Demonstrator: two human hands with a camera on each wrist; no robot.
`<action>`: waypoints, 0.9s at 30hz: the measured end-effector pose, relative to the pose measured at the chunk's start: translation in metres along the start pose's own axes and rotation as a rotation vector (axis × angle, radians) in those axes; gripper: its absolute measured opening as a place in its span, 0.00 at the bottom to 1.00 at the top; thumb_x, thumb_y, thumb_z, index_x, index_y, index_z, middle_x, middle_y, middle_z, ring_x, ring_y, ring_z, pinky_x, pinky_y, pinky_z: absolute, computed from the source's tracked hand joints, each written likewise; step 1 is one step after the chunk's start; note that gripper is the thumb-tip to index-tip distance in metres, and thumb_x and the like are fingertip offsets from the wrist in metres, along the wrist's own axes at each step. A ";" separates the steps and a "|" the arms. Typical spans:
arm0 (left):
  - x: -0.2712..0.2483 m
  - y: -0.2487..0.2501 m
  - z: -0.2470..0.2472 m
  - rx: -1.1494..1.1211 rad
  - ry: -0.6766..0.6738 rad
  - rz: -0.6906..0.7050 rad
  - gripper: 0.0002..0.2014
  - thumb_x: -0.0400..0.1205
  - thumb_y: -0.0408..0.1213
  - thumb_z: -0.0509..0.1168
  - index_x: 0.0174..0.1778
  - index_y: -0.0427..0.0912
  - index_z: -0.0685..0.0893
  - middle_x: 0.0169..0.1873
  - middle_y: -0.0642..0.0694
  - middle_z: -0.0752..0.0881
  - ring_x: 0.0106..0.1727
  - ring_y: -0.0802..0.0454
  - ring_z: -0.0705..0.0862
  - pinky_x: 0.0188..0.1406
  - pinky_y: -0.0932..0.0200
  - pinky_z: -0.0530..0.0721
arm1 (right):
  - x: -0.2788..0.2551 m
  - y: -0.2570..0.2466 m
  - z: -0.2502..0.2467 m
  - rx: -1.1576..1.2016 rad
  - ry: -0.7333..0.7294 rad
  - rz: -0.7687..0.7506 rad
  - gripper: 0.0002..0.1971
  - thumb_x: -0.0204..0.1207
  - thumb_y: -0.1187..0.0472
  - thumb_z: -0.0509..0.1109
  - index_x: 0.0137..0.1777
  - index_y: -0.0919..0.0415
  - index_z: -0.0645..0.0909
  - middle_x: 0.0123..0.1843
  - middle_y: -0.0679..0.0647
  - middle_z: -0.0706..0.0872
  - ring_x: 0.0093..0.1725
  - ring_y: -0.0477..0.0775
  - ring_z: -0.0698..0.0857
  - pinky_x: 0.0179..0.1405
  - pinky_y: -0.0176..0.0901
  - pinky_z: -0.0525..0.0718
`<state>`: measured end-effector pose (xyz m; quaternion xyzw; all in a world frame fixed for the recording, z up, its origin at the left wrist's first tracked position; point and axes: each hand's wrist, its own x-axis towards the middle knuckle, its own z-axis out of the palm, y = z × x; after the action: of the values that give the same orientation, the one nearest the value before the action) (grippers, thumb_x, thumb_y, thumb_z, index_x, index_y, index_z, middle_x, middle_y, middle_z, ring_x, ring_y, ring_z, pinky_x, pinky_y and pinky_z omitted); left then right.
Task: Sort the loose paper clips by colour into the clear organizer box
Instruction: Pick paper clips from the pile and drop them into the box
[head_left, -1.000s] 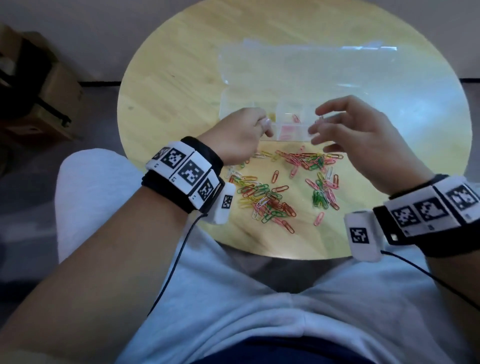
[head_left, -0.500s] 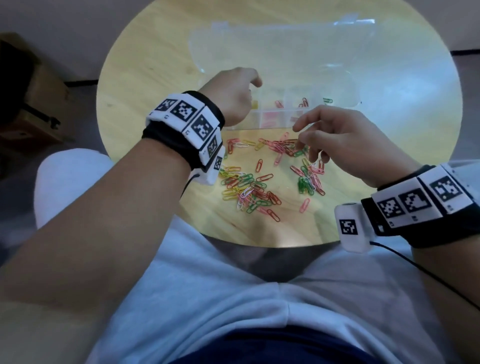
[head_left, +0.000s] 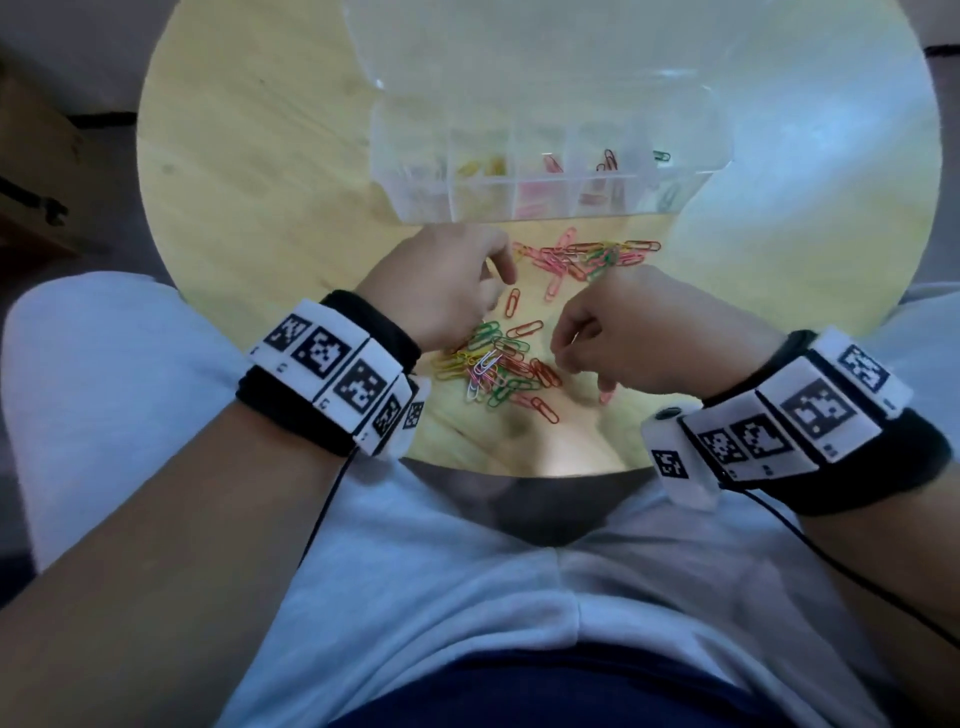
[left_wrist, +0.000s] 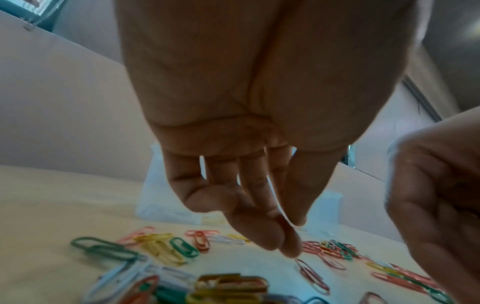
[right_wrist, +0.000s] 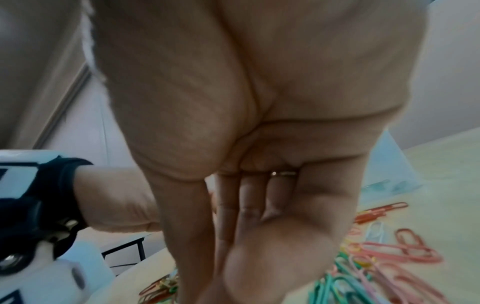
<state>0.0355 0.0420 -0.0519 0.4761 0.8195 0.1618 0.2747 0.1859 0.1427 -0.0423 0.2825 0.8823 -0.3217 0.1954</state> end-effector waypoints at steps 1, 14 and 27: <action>0.004 -0.001 0.001 0.002 -0.011 0.008 0.07 0.80 0.35 0.65 0.46 0.54 0.83 0.38 0.56 0.87 0.43 0.54 0.85 0.46 0.55 0.82 | 0.001 -0.002 0.001 -0.031 0.008 0.005 0.03 0.73 0.59 0.75 0.38 0.52 0.88 0.25 0.46 0.86 0.30 0.49 0.90 0.39 0.40 0.87; 0.022 0.004 0.005 0.109 -0.095 0.030 0.08 0.74 0.41 0.77 0.46 0.47 0.87 0.34 0.57 0.79 0.44 0.52 0.82 0.42 0.59 0.75 | 0.002 -0.012 0.006 -0.272 0.040 0.042 0.05 0.67 0.51 0.77 0.35 0.45 0.83 0.36 0.47 0.88 0.38 0.53 0.84 0.41 0.46 0.85; 0.010 0.007 -0.001 0.212 -0.027 0.025 0.09 0.76 0.28 0.67 0.43 0.47 0.89 0.41 0.48 0.88 0.47 0.49 0.86 0.39 0.59 0.75 | 0.003 -0.006 0.002 -0.204 0.109 0.098 0.08 0.65 0.47 0.79 0.37 0.42 0.82 0.43 0.46 0.87 0.46 0.56 0.85 0.45 0.48 0.85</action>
<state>0.0362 0.0547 -0.0506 0.5148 0.8223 0.0710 0.2317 0.1796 0.1385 -0.0428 0.3208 0.9050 -0.2044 0.1905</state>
